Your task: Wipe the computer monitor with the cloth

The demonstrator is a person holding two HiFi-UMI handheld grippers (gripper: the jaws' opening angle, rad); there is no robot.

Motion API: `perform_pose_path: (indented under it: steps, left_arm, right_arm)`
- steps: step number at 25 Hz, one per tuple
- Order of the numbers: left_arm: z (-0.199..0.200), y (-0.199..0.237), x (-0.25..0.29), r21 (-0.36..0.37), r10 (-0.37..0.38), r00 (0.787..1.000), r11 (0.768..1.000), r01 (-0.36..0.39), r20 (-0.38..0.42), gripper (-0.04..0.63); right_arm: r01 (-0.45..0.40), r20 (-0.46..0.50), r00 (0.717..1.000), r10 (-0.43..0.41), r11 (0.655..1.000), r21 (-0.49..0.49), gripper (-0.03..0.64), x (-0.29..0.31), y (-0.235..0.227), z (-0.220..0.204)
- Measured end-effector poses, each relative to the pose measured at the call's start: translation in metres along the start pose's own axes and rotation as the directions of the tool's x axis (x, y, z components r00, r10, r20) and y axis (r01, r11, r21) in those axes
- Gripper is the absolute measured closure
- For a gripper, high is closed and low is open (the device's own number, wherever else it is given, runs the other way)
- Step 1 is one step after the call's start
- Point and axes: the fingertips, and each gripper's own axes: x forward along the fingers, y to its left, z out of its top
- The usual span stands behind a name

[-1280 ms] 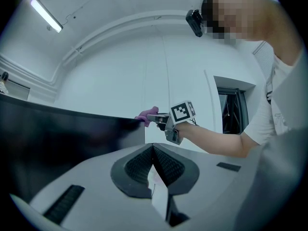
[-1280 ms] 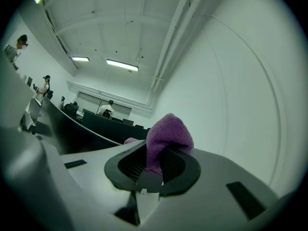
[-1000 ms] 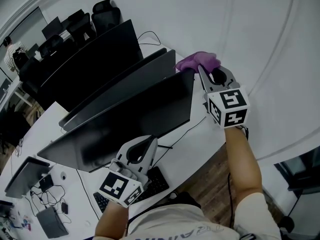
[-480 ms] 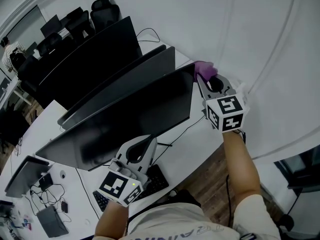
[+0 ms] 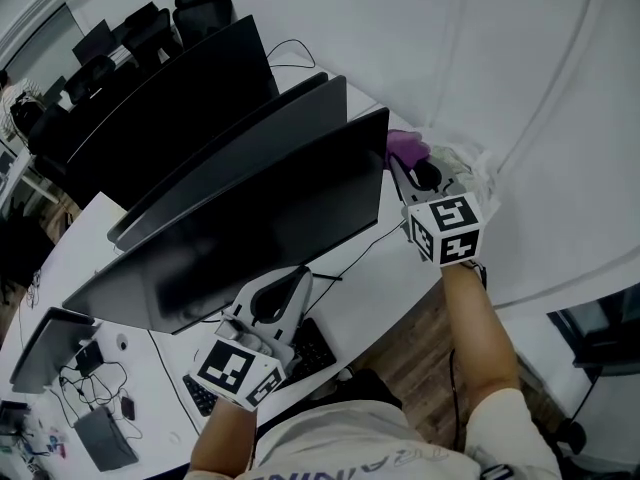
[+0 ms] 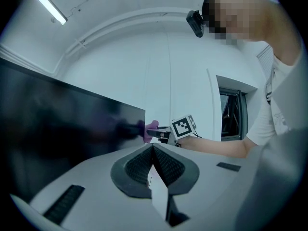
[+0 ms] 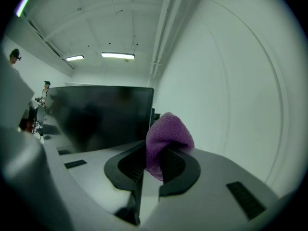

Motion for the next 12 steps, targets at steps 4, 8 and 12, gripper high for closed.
perform_pose_path:
  steps: [4, 8, 12]
  left_arm:
    - [-0.008, 0.000, 0.001, -0.012, 0.000, 1.000, 1.000, 0.000, -0.015, 0.591]
    - [-0.018, -0.001, 0.003, -0.024, -0.003, 0.999, 1.000, 0.002, -0.032, 0.591]
    - [-0.028, -0.002, 0.006, -0.038, -0.010, 0.999, 0.999, 0.008, -0.052, 0.591]
  right_arm:
    - [-0.005, -0.034, 0.999, 0.005, 1.000, 0.017, 0.554, 0.003, 0.002, -0.019]
    - [-0.007, -0.059, 0.998, 0.009, 1.000, 0.029, 0.554, 0.004, 0.003, -0.034]
    - [-0.012, -0.089, 0.996, 0.016, 0.999, 0.041, 0.554, 0.007, 0.005, -0.053]
